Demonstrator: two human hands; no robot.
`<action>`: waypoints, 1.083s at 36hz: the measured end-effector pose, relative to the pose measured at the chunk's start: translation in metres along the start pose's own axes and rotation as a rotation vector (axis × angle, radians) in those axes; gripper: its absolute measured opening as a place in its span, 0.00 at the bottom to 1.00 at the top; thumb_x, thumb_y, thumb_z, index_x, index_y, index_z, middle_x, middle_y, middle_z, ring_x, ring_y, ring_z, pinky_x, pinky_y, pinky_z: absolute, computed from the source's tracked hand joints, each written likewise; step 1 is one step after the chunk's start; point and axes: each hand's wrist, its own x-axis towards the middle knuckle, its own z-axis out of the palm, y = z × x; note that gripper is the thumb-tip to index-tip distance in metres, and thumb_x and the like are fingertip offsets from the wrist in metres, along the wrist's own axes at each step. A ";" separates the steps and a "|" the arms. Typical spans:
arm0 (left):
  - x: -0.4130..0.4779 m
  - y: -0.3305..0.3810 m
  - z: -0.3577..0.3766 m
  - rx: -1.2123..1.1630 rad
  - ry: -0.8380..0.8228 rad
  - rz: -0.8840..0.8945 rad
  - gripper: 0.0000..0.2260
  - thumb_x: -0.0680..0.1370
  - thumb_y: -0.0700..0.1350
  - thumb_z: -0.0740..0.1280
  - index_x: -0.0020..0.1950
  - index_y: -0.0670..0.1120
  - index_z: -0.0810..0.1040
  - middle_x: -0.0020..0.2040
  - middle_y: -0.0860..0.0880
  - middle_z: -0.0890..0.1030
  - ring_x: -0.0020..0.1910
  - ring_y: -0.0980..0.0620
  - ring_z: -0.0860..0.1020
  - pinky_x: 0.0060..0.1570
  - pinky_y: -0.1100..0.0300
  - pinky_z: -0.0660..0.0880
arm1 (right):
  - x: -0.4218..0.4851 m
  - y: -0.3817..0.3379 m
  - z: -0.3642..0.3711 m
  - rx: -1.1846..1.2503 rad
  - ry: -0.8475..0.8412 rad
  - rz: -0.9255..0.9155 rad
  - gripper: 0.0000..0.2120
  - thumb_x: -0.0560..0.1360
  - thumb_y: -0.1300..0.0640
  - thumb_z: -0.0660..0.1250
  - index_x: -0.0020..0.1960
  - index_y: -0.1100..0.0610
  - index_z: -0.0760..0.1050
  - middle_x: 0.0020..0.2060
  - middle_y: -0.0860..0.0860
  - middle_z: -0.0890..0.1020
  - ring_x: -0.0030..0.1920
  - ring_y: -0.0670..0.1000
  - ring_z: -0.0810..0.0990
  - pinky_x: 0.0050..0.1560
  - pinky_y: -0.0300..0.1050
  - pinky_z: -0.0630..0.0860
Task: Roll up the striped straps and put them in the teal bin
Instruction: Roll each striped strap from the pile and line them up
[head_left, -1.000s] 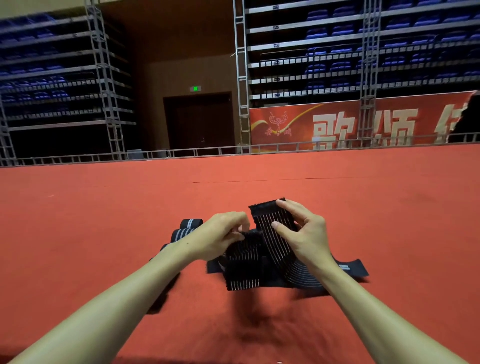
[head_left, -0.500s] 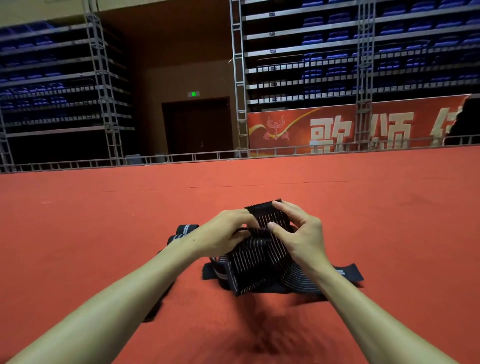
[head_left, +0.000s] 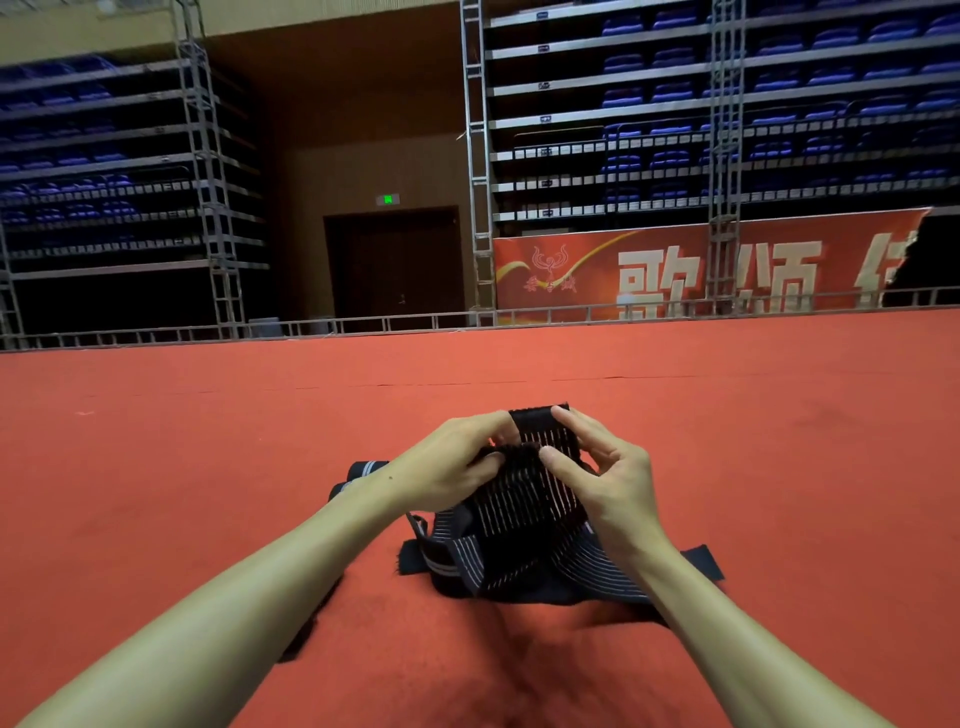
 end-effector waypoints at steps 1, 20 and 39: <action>0.000 0.000 -0.001 -0.010 -0.001 -0.014 0.07 0.80 0.36 0.61 0.57 0.43 0.73 0.48 0.52 0.76 0.43 0.52 0.73 0.42 0.65 0.70 | -0.001 0.000 -0.001 0.004 -0.027 0.005 0.22 0.69 0.64 0.77 0.56 0.43 0.81 0.59 0.41 0.80 0.66 0.42 0.76 0.65 0.38 0.72; -0.004 -0.017 0.015 -0.078 0.100 0.073 0.06 0.79 0.32 0.64 0.52 0.40 0.76 0.45 0.56 0.76 0.43 0.63 0.74 0.47 0.73 0.69 | 0.001 0.018 0.002 -0.249 -0.098 0.013 0.33 0.68 0.72 0.75 0.70 0.56 0.71 0.66 0.46 0.69 0.66 0.28 0.66 0.65 0.26 0.65; -0.016 -0.016 0.013 -0.071 0.070 0.103 0.07 0.78 0.34 0.61 0.51 0.42 0.75 0.44 0.54 0.73 0.43 0.62 0.70 0.45 0.70 0.66 | 0.006 0.030 -0.019 -0.432 -0.027 0.062 0.32 0.66 0.69 0.75 0.68 0.55 0.75 0.69 0.51 0.73 0.68 0.37 0.68 0.65 0.22 0.59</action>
